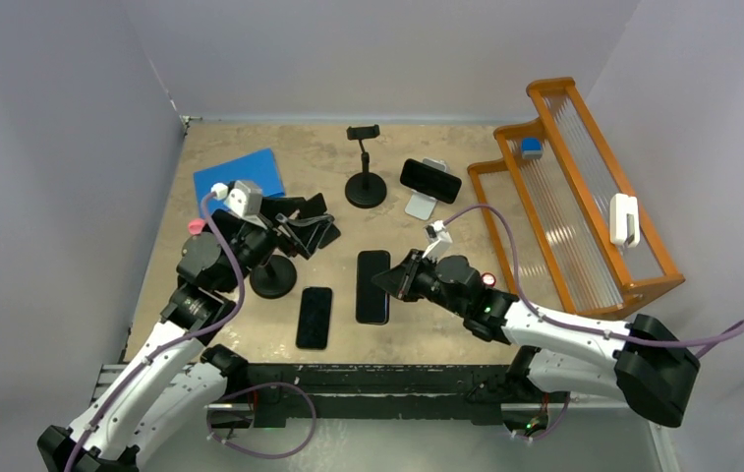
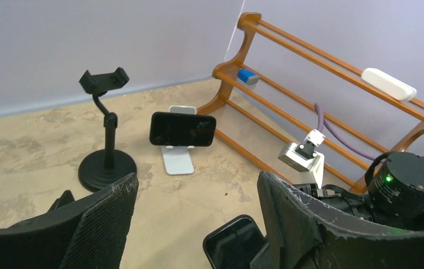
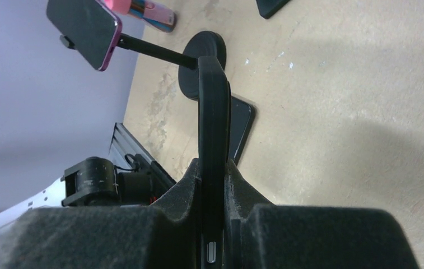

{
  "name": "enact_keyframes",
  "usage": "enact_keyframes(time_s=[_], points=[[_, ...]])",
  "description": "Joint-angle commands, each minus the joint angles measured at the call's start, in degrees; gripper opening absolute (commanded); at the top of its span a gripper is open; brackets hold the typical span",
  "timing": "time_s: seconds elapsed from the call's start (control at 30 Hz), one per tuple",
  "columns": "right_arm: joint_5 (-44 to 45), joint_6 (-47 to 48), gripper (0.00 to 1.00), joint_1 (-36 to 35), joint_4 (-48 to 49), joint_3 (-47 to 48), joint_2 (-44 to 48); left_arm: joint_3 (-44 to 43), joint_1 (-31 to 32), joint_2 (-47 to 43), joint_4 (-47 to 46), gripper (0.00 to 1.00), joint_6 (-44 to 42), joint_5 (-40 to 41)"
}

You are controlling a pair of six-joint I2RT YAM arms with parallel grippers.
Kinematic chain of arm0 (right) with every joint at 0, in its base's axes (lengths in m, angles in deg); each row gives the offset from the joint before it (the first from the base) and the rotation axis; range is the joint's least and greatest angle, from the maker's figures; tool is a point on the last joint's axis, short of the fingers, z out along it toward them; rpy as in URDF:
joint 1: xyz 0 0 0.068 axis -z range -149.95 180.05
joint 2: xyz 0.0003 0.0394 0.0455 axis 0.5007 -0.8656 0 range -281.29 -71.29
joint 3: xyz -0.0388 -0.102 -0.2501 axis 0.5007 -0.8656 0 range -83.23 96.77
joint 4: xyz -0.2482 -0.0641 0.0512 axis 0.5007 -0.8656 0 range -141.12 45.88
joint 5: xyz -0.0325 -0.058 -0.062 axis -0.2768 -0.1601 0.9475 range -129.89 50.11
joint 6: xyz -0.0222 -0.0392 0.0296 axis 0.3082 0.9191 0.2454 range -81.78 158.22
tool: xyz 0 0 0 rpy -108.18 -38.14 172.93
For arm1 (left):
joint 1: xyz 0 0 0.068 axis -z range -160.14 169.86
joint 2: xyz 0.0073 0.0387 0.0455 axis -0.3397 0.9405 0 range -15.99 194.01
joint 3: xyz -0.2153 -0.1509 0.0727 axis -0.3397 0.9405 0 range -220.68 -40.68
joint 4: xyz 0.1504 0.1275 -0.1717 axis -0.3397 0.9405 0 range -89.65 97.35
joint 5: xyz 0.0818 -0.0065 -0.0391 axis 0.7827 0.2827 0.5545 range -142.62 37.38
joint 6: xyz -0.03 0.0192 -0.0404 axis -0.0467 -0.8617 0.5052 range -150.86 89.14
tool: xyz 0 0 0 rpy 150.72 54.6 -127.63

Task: Remove the phone from the phone stand
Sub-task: Place the phone at the center of the board.

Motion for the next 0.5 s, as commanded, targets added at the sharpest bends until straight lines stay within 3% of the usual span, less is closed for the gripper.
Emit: enact_keyframes(time_s=[0.0,0.47], points=[[2.62,-7.68,0.0,-0.14,6.44,0.62,-1.62,-2.55,0.14,0.73,0.95,0.75,1.29,3.68],[2.4,-12.45,0.0,-0.14,11.53,1.21,-13.55,-2.43,0.14,0.96,0.9,0.72,3.14,4.03]])
